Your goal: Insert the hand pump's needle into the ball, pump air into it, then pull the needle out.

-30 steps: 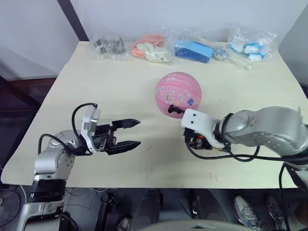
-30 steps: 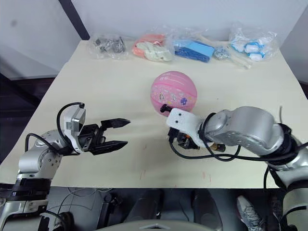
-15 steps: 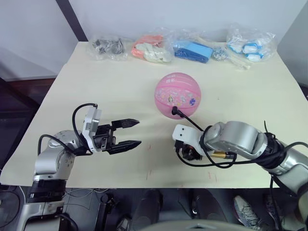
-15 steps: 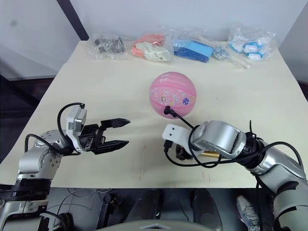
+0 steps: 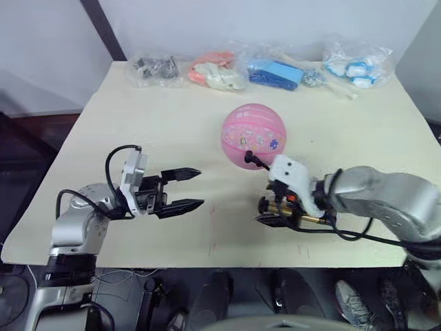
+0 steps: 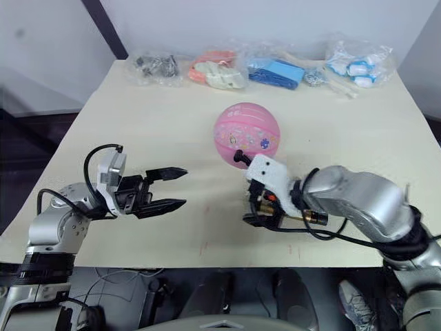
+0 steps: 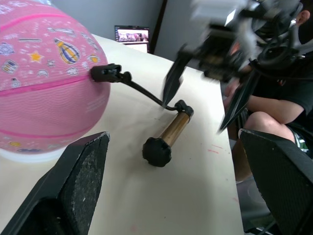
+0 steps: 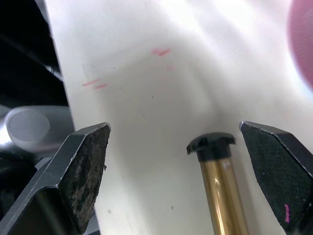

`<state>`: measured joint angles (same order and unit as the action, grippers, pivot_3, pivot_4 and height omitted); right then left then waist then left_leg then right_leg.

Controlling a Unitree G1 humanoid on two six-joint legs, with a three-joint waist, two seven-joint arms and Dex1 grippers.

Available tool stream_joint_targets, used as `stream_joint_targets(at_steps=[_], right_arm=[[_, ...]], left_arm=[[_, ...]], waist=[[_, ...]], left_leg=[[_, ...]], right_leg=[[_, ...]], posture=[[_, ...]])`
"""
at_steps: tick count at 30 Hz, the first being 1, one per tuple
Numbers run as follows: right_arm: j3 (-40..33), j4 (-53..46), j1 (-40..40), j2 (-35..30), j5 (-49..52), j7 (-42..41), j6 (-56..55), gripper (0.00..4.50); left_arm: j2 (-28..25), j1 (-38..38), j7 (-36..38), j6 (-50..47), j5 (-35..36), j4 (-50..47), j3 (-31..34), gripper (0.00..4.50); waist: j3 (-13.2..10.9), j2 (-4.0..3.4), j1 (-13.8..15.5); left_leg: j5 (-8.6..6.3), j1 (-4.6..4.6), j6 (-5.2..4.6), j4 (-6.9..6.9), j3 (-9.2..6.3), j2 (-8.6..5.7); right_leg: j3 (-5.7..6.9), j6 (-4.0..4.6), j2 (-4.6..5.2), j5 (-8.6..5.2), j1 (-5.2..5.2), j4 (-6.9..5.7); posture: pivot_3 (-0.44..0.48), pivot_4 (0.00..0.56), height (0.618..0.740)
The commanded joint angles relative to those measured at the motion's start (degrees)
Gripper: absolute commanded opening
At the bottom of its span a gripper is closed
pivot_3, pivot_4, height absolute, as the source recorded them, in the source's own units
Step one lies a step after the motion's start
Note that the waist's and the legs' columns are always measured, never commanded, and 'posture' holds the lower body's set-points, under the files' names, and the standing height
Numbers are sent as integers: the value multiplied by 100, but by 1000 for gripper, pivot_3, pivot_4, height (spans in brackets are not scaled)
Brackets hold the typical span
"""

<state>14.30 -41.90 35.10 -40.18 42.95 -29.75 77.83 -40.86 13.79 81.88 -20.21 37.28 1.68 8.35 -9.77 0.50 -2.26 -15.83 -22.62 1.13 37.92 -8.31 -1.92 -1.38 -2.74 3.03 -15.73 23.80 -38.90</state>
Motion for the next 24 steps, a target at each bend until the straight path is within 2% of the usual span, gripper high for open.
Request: stream_joint_targets(at_steps=[1, 7, 12, 15, 20, 24], right_arm=[[-813, -590, -484, 148, 51, 50, -737, 4433], [-1201, -1043, -1125, 220, -161, 305, -1354, 4433], [-858, -1249, -1549, -19, -934, 540, -2002, 4433], [-524, -1078, -1465, 71, -1314, 720, -2193, 4433], [50, -646, -1078, 286, -1981, 914, -2436, 4433], [384, -375, -872, 453, -2340, 873, -2643, 4433]], left_arm=[[1, 108, -52, 68, 18, -42, 81, 4500], [109, 81, -253, 138, -4, -57, 127, 4500], [113, 116, -374, 213, -41, 89, 187, 4500], [110, 240, -429, 320, -120, 306, 192, 4500], [139, 728, -491, 432, -287, 798, 135, 4500], [299, 1751, -592, 388, -614, 1489, -174, 4500]], waist=[[0, 0, -15], [-1, -1, -11], [-1, -1, 2], [-1, -1, -8], [-1, -1, -2], [-1, -1, 31]], left_leg=[[-2, 1, -3, 5, 3, 5], [-2, 3, -3, 23, 6, 10], [-1, 3, -2, 35, 7, 9], [-1, 7, -2, 36, 10, 9], [5, 10, 8, 36, 13, 9], [12, 4, 16, 41, 4, 3]], right_leg=[[0, 6, -8, 4, 0, -3], [6, 10, -16, 9, -10, -9], [3, 4, -17, 16, -16, -8], [1, 5, -20, 18, -18, -8], [7, 17, -33, 28, -20, -9], [18, 18, -37, 40, -22, -6]], posture=[[0, 150, 740], [0, 150, 740], [0, 150, 740], [0, 150, 740], [0, 150, 740], [0, 150, 740]])
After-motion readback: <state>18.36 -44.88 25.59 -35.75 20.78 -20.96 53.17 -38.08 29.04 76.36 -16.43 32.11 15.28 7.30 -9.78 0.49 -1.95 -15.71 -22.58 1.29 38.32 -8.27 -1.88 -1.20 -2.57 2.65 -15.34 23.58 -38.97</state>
